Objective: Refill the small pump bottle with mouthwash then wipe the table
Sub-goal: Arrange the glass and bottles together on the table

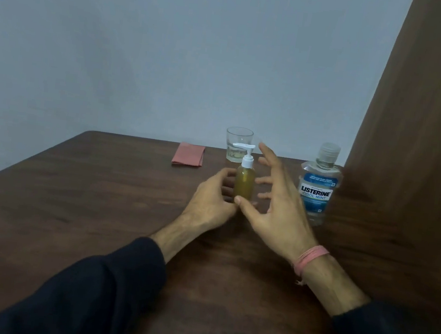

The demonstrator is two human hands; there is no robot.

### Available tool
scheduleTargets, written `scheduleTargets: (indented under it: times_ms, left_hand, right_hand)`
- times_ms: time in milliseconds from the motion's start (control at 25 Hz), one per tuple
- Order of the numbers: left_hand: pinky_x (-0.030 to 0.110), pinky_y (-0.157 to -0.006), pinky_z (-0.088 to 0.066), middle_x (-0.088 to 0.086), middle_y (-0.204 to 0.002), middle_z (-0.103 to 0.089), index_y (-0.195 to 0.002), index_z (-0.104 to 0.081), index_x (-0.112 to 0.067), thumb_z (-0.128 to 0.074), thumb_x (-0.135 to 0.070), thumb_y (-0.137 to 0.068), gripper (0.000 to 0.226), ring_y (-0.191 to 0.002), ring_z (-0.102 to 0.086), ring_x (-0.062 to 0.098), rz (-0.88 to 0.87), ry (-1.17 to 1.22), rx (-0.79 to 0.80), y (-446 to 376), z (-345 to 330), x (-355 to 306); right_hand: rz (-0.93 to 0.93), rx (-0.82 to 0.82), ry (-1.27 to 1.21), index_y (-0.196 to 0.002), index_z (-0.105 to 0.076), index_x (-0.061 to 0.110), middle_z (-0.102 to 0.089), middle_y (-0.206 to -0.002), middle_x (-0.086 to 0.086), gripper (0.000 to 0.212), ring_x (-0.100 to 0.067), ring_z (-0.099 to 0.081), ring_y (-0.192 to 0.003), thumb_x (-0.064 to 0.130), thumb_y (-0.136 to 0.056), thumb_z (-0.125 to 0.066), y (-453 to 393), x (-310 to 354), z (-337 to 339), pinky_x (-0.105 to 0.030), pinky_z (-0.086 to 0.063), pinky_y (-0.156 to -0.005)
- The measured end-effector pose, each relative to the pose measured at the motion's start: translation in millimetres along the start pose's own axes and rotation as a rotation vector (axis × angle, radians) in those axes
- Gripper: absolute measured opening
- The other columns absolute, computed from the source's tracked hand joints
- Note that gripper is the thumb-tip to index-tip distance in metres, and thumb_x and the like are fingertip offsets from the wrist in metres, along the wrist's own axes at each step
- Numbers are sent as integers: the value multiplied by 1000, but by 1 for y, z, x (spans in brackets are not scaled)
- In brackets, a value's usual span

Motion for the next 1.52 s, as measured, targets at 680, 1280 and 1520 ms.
scheduleTargets:
  times_ms: [680,1280,1520]
  left_hand:
    - [31,-102,-61,4,-153,-67,-163,-56,-15,-97,-16,-92,82,-133,-70,21,140,75,-115,-143,55,26]
    - [39,-106,-58,1,-138,-69,-150,-61,-14,-85,-50,-78,84,-125,-70,21,-162,-148,-170,-161,9,10]
    - [39,-106,-64,-20,-137,-58,-152,-55,-53,-92,-42,-68,93,-126,-70,10,-467,-376,-209,-30,76,-1]
  right_hand:
    - [54,-129,20,-163,-22,60,-52,-131,26,98,0,-68,-100,32,-90,-81,-14,-17,-8,-25,-66,-76]
    - [113,-194,-99,-164,-28,43,-46,-133,29,95,2,-60,-115,17,-86,-74,-7,-12,-3,-16,-54,-94]
    - [82,-262,-297,-155,-38,41,-49,-100,24,72,-13,-59,-77,23,-89,-60,-1,2,3,-26,-53,-67]
Point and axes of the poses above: each hand's wrist, its own y-axis away from the middle knuckle, its own z-axis out of the back of the hand, x = y × z, the point moved 7 cm from there along -y, towards the middle knuckle
